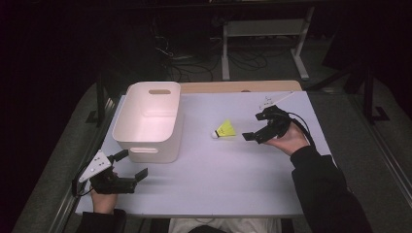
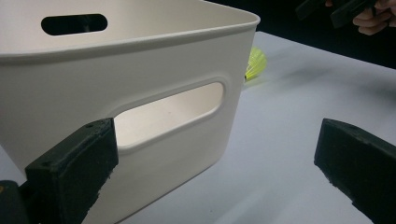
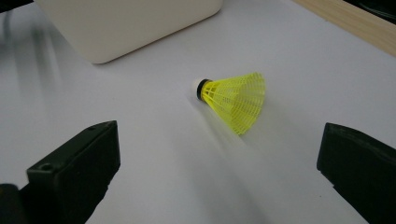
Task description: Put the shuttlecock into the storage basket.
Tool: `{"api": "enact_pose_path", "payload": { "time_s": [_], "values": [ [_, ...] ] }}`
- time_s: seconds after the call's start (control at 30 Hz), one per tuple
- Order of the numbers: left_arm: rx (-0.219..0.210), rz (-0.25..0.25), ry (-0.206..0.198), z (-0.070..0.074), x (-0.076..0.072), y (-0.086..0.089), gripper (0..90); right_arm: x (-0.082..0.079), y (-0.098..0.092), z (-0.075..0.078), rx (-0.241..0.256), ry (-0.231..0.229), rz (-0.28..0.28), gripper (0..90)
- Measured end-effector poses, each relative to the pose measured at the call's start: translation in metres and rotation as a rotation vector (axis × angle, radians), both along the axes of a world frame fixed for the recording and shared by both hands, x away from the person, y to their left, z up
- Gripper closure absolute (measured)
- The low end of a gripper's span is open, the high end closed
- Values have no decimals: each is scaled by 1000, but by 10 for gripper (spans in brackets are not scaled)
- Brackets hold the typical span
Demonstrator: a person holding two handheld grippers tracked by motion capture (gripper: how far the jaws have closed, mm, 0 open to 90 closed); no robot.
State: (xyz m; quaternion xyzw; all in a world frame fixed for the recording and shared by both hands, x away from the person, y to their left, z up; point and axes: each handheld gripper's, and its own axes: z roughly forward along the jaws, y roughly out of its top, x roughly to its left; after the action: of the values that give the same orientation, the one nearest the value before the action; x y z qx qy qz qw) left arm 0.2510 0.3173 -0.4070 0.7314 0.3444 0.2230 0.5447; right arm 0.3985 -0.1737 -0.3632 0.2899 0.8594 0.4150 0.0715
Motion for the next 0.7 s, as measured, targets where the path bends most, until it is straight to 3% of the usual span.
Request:
{"api": "enact_pose_path", "payload": {
  "time_s": [0.7],
  "values": [
    [-2, -9, 0, 0, 0, 0, 0, 16, 19, -18, -18, 35, 41, 0]
  ]
}}
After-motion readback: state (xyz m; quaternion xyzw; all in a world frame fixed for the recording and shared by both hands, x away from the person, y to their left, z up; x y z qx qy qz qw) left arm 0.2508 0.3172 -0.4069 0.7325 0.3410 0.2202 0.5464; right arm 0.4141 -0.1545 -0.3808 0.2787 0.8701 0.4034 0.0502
